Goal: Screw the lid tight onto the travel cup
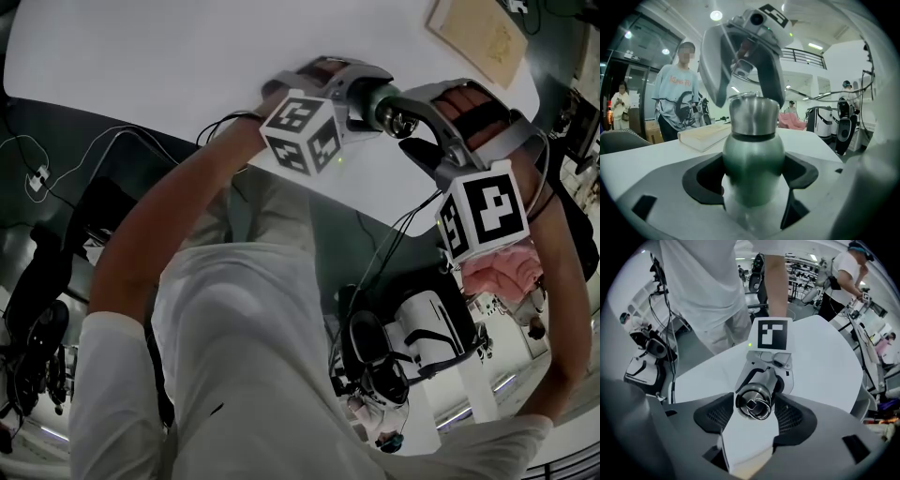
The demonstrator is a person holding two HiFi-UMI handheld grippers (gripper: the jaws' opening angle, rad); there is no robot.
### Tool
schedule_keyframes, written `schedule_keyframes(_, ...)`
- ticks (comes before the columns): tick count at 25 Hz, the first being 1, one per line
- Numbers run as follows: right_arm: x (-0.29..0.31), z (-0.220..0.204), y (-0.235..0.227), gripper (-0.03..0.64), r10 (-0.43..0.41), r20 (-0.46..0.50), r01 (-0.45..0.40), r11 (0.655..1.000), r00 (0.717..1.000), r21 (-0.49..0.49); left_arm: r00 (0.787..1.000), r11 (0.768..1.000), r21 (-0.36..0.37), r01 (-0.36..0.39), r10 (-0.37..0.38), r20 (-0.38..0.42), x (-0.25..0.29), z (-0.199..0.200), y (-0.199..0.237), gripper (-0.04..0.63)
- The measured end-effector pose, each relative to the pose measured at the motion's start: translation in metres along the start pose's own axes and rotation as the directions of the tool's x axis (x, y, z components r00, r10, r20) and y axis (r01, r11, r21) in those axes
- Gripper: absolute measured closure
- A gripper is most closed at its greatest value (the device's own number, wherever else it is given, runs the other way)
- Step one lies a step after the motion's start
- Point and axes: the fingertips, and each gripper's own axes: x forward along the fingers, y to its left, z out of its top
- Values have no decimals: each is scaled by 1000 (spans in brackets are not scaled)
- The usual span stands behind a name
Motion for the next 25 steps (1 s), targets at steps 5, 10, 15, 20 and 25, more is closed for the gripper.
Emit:
schedule_keyframes(5, 6, -7, 3, 385, -14, -3, 14, 993, 1000, 116, 1000, 1000, 0, 8, -8, 3, 2, 2, -3, 229)
schedule_keyframes(10, 3, -9, -8, 385, -140, 62, 91, 863, 988, 497, 1000, 1000, -8, -7, 7, -14, 0, -1, -1, 230)
schedule_keyframes(15, 1, -14, -12, 385, -241, 21, 152, 675, 970, 722, 1000, 1000, -7, -9, 9, -11, 2, -1, 0, 230)
schedule_keyframes(20, -1, -16, -14, 385, -344, -64, 209, 404, 937, 890, 1000, 1000, -8, -14, 14, -11, 1, 0, -1, 229)
schedule_keyframes(25, -3, -21, -15, 385, -402, -142, 229, 176, 904, 957, 1000, 1000, -8, -14, 14, -8, 1, 0, 0, 230)
